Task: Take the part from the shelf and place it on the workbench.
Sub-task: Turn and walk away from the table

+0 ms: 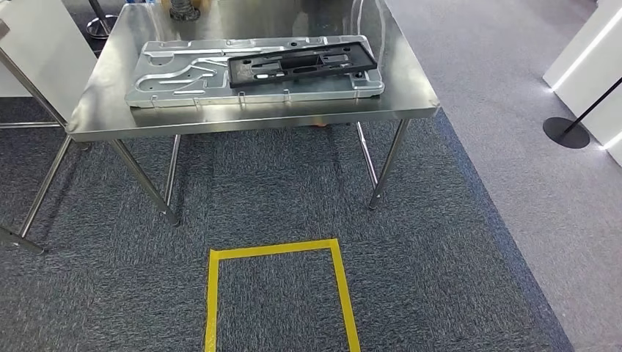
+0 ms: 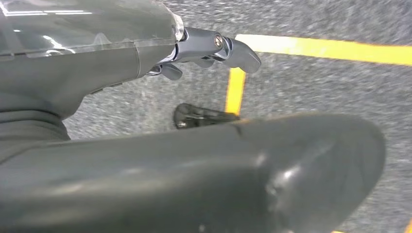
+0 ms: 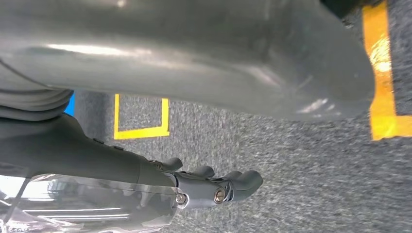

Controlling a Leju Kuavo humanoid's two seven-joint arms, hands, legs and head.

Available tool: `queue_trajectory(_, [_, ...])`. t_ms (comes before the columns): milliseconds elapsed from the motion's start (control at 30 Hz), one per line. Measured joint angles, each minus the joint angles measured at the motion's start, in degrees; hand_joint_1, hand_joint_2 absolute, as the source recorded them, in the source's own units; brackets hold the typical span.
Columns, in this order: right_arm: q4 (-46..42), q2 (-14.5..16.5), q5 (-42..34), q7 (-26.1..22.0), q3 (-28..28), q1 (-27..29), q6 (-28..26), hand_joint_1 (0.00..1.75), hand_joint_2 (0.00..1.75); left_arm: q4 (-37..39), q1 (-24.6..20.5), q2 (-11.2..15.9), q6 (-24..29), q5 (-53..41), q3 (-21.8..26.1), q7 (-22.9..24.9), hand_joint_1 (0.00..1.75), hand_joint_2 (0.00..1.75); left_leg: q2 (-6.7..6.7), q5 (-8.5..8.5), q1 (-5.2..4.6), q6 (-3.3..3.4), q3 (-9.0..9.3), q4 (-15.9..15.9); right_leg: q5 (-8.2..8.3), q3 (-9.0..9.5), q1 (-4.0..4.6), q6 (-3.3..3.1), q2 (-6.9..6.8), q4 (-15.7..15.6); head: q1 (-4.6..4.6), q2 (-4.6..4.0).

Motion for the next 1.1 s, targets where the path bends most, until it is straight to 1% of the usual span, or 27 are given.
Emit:
queue_trajectory(67, [0.01, 0.0, 0.01, -0.48, 0.04, -0.11, 0.0, 0.0, 0.0, 0.0, 0.02, -0.01, -0.21, -0.05, -0.05, -0.01, 0.0, 0.0, 0.01, 1.04, -0.05, -0.59, -0.95, 0.36, -1.26, 5.71, 0.22, -0.57, 0.15, -8.53, -0.01, 0.01])
queue_trajectory(100, [0.01, 0.0, 0.02, -0.67, 0.07, -0.14, 0.01, 0.0, 0.0, 0.0, 0.02, -0.02, -0.31, -0.05, -0.08, -0.01, 0.0, 0.0, 0.04, 1.59, -0.02, -0.94, -1.1, 0.34, -2.0, 7.0, 0.44, -0.91, 0.21, -10.75, -0.01, 0.01])
queue_trajectory(133, [0.03, -0.01, 0.03, -0.84, 0.08, -0.12, 0.04, 0.0, 0.0, 0.01, 0.07, -0.02, -0.38, -0.05, -0.09, -0.01, 0.0, 0.0, 0.07, 2.23, 0.01, -1.32, -1.18, 0.18, -1.92, 7.04, 0.59, -1.33, 0.18, -11.5, -0.01, 0.01])
queue_trajectory(167, [0.07, -0.01, 0.05, -0.95, 0.08, -0.12, 0.11, 0.0, 0.0, 0.01, 0.1, -0.02, -0.42, -0.04, -0.09, 0.0, 0.0, 0.0, 0.03, 2.39, 0.14, -1.64, -1.4, 0.21, -1.28, 6.5, 0.6, -1.77, 0.0, -11.36, 0.0, 0.0])
queue_trajectory(200, [0.1, -0.04, 0.09, -1.03, 0.09, -0.16, 0.2, 0.0, 0.0, 0.02, 0.13, -0.02, -0.43, -0.02, -0.09, 0.0, 0.0, 0.0, -0.04, 1.52, 0.21, -1.92, -1.85, 0.79, -0.61, 5.86, 0.57, -2.28, -0.13, -11.43, 0.0, 0.0])
queue_trajectory(233, [0.13, -0.08, 0.14, -1.09, 0.11, -0.17, 0.28, 0.0, 0.0, 0.03, 0.19, -0.02, -0.43, 0.0, -0.09, 0.02, 0.0, 0.0, -0.12, -0.5, 0.27, -2.14, -2.47, 2.26, 0.18, 5.07, 0.51, -2.77, -0.3, -11.53, 0.0, 0.0])
queue_trajectory(267, [0.15, -0.17, 0.2, -1.13, 0.14, -0.2, 0.39, 0.0, 0.0, 0.03, 0.2, -0.03, -0.41, 0.02, -0.09, 0.03, 0.0, 0.0, -0.16, -3.6, 0.4, -2.29, -3.21, 4.87, 0.94, 4.2, 0.52, -3.14, -0.46, -11.56, 0.0, 0.0])
queue_trajectory(300, [0.17, -0.31, 0.27, -1.17, 0.16, -0.17, 0.53, 0.0, 0.0, 0.03, 0.23, -0.05, -0.4, 0.03, -0.09, 0.04, 0.0, 0.0, -0.15, -6.86, 0.45, -2.43, -3.88, 8.29, 1.67, 3.3, 0.66, -3.38, -0.51, -11.53, -0.01, 0.0])
queue_trajectory(333, [0.2, -0.49, 0.35, -1.22, 0.2, -0.12, 0.71, 0.0, 0.0, 0.04, 0.26, -0.08, -0.39, 0.03, -0.09, 0.05, 0.0, 0.0, -0.15, -9.18, 0.52, -2.54, -4.36, 12.02, 2.39, 2.36, 0.81, -3.5, -0.62, -11.43, -0.01, 0.01])
queue_trajectory(367, [0.24, -0.67, 0.44, -1.27, 0.22, -0.09, 0.91, 0.0, 0.0, 0.04, 0.26, -0.13, -0.37, 0.03, -0.09, 0.05, 0.0, 0.0, -0.14, -9.97, 0.55, -2.6, -4.45, 15.18, 3.13, 1.3, 0.96, -3.53, -0.68, -11.26, 0.0, 0.0])
queue_trajectory(400, [0.29, -0.8, 0.53, -1.33, 0.26, -0.07, 1.05, 0.0, 0.0, 0.04, 0.25, -0.17, -0.36, 0.03, -0.09, 0.05, 0.0, 0.0, -0.14, -9.23, 0.55, -2.59, -3.98, 17.02, 3.84, 0.13, 1.07, -3.51, -0.73, -10.98, 0.0, 0.01])
queue_trajectory(433, [0.33, -0.87, 0.63, -1.38, 0.3, -0.08, 1.16, 0.0, 0.0, 0.04, 0.23, -0.2, -0.35, 0.03, -0.09, 0.05, 0.0, 0.0, -0.14, -7.51, 0.55, -2.5, -2.76, 17.13, 4.51, -1.14, 1.15, -3.45, -0.74, -10.6, 0.0, 0.01])
queue_trajectory(467, [0.37, -0.9, 0.74, -1.44, 0.36, -0.09, 1.24, 0.0, 0.0, 0.04, 0.2, -0.21, -0.33, 0.03, -0.09, 0.05, 0.0, 0.0, -0.14, -5.82, 0.53, -2.31, -0.6, 15.27, 5.14, -2.45, 1.2, -3.36, -0.73, -10.12, -0.01, 0.0])
queue_trajectory(500, [0.4, -0.91, 0.85, -1.5, 0.46, -0.13, 1.31, 0.0, 0.0, 0.04, 0.12, -0.21, -0.27, 0.05, -0.09, 0.06, 0.0, 0.0, -0.14, -5.27, 0.45, -2.03, 2.79, 11.5, 5.67, -3.59, 1.27, -3.23, -0.7, -9.57, -0.01, 0.0])
queue_trajectory(567, [0.53, -0.94, 0.99, -1.61, 0.71, -0.12, 1.58, 0.0, 0.0, 0.04, -0.19, -0.2, -0.13, 0.11, -0.09, 0.13, 0.0, 0.0, -0.13, -7.1, 0.17, -1.51, 9.54, 2.35, 6.42, -5.19, 1.4, -2.8, -0.76, -8.43, -0.01, -0.01])
queue_trajectory(600, [0.61, -0.97, 1.02, -1.65, 0.82, -0.11, 1.8, 0.0, 0.0, 0.04, -0.34, -0.2, -0.04, 0.14, -0.09, 0.27, 0.0, 0.0, -0.13, -8.33, -0.01, -1.29, 11.56, -0.77, 6.83, -5.6, 1.38, -2.5, -0.85, -8.08, -0.01, -0.01])
queue_trajectory(667, [0.74, -0.99, 1.1, -1.68, 0.98, -0.06, 2.56, 0.0, 0.0, 0.05, -0.35, -0.21, 0.1, 0.15, -0.09, 1.07, 0.0, 0.0, -0.04, -8.71, -0.11, -0.78, 11.94, -2.62, 7.67, -6.05, 1.14, -1.78, -0.96, -7.79, 0.0, -0.01])
queue_trajectory(700, [0.75, -0.99, 1.18, -1.67, 1.07, -0.08, 3.05, 0.0, 0.0, 0.05, -0.27, -0.23, 0.15, 0.15, -0.09, 1.71, 0.0, 0.0, 0.06, -8.13, -0.09, -0.46, 11.6, -2.63, 7.38, -6.33, 0.96, -1.42, -0.81, -7.38, 0.0, -0.01])
queue_trajectory(733, [0.77, -0.98, 1.28, -1.64, 1.15, -0.07, 3.56, 0.0, 0.0, 0.06, -0.18, -0.24, 0.22, 0.15, -0.08, 2.43, 0.0, 0.0, 0.21, -7.53, -0.03, -0.1, 11.22, -2.72, 6.15, -6.93, 0.82, -1.08, -0.64, -5.98, 0.0, -0.01])
queue_trajectory(767, [0.82, -0.98, 1.38, -1.62, 1.25, -0.04, 4.09, 0.0, 0.0, 0.07, -0.14, -0.25, 0.28, 0.14, -0.07, 3.09, 0.0, 0.0, 0.35, -6.91, 0.03, 0.16, 10.7, -2.79, 4.07, -7.95, 0.68, -0.79, -0.45, -3.38, 0.0, 0.0])
queue_trajectory(833, [0.97, -0.95, 1.56, -1.58, 1.44, 0.06, 5.0, 0.0, 0.0, 0.07, -0.11, -0.23, 0.37, 0.02, -0.05, 4.15, 0.0, 0.0, 0.43, -5.88, -0.07, 0.39, 9.32, -2.69, -0.91, -10.65, 0.37, -0.32, -0.21, 4.38, 0.0, 0.0])
queue_trajectory(867, [1.04, -0.93, 1.62, -1.58, 1.52, 0.1, 5.29, 0.0, 0.0, 0.07, -0.07, -0.23, 0.39, -0.05, -0.04, 4.52, 0.0, 0.0, 0.43, -5.39, -0.1, 0.33, 8.56, -2.58, -2.45, -11.4, 0.22, -0.14, -0.17, 7.46, 0.0, 0.0])
queue_trajectory(900, [1.09, -0.91, 1.66, -1.6, 1.57, 0.13, 5.44, 0.0, 0.0, 0.07, -0.01, -0.23, 0.39, -0.13, -0.04, 4.81, 0.0, 0.0, 0.42, -4.95, -0.1, 0.22, 7.8, -2.4, -2.98, -11.09, 0.08, 0.01, -0.15, 8.59, 0.0, -0.01])
queue_trajectory(933, [1.12, -0.9, 1.67, -1.64, 1.6, 0.14, 5.49, 0.0, 0.0, 0.07, 0.06, -0.23, 0.39, -0.16, -0.04, 5.02, 0.0, 0.0, 0.41, -4.6, -0.06, 0.08, 7.12, -2.16, -2.5, -9.5, -0.06, 0.1, -0.15, 7.26, 0.0, -0.01])
queue_trajectory(1033, [1.14, -0.9, 1.7, -2.16, 1.64, 0.06, 5.52, 0.0, 0.0, 0.07, 0.12, -0.27, 0.39, -0.25, -0.04, 5.32, 0.0, 0.0, 0.35, -4.02, 0.01, -0.52, 5.73, -1.12, 0.55, -0.83, -0.24, -0.16, -0.07, -4.94, -0.01, -0.01])
queue_trajectory(1067, [1.14, -0.9, 1.71, -2.39, 1.66, 0.02, 5.51, 0.0, 0.0, 0.07, 0.1, -0.28, 0.38, -0.27, -0.04, 5.33, 0.0, 0.0, 0.34, -3.91, -0.04, -0.8, 5.45, -0.81, 0.98, 0.87, -0.14, -0.47, -0.01, -7.69, -0.01, -0.01])
queue_trajectory(1100, [1.14, -0.9, 1.72, -2.54, 1.67, -0.01, 5.51, 0.0, 0.0, 0.07, 0.07, -0.27, 0.37, -0.29, -0.04, 5.29, 0.0, 0.0, 0.34, -3.79, -0.07, -1.09, 5.22, -0.61, 1.06, 1.53, 0.02, -0.83, 0.05, -8.97, -0.01, -0.01])
